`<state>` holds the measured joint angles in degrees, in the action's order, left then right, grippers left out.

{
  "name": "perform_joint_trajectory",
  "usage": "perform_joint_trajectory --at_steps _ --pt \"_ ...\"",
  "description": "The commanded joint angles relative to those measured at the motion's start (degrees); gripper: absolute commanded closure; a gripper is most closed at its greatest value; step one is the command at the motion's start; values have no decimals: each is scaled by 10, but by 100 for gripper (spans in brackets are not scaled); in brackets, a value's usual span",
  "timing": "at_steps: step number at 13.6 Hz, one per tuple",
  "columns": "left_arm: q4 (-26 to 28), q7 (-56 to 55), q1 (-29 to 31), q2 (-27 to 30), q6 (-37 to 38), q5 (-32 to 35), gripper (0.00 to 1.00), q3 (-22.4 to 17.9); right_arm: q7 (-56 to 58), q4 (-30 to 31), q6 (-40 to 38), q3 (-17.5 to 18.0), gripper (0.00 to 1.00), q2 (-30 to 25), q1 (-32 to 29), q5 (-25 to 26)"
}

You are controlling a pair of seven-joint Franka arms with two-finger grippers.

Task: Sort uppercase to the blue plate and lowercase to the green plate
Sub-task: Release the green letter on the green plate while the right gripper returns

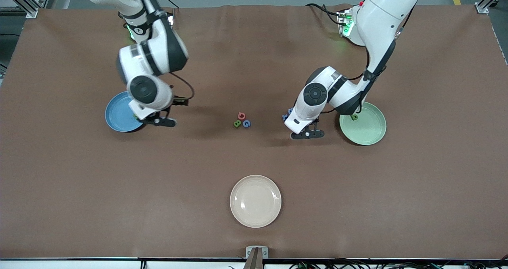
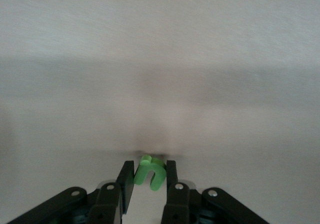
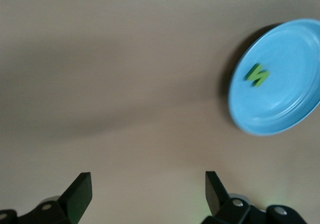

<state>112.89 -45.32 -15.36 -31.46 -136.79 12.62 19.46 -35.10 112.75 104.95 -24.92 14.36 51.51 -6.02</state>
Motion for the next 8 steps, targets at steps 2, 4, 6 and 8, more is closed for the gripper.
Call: perform_joint_trajectory --at_steps 2,4,6,8 --pt "49 68 38 74 55 12 88 1 -135 -48 10 -6 0 10 34 -33" --pt "90 115 66 112 55 12 88 2 -190 -45 48 -7 0 12 44 -43" --pt "124 179 112 147 54 12 88 6 -189 -53 54 -8 0 14 21 -41" --pt "150 227 147 169 50 12 88 7 -201 -53 59 -7 0 25 39 -44"
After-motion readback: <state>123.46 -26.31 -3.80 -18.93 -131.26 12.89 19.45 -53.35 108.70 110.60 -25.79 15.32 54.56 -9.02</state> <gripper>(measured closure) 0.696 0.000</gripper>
